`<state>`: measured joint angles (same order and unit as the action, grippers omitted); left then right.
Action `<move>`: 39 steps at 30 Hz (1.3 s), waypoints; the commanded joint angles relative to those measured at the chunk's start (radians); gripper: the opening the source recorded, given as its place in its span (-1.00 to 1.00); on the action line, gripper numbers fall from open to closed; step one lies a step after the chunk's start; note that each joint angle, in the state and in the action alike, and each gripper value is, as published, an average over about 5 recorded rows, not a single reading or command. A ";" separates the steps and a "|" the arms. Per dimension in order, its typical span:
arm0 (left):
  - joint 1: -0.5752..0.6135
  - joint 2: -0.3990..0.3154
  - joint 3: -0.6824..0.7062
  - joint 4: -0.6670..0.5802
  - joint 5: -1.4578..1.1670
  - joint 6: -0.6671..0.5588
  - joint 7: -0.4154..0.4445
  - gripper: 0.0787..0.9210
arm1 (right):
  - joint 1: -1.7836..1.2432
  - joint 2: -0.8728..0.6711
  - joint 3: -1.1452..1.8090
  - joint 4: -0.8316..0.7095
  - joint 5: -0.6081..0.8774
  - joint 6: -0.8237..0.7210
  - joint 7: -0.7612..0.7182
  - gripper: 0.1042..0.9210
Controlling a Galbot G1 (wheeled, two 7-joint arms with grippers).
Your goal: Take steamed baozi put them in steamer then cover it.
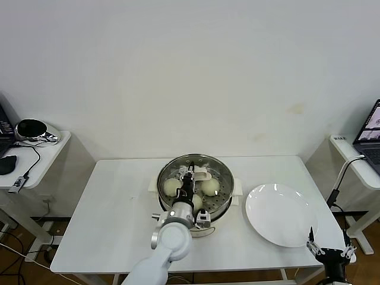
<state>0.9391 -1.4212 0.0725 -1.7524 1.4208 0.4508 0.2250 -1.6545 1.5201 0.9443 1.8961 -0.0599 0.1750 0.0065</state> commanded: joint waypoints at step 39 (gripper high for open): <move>0.982 0.167 -0.617 -0.304 -1.780 -0.703 -0.422 0.77 | -0.174 -0.190 -0.346 0.093 0.189 0.043 -0.049 0.76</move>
<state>1.7831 -1.2280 -0.4653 -2.1559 -0.0369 -0.0642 -0.1872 -1.7626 1.3867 0.7371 1.9450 0.0651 0.2126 -0.0472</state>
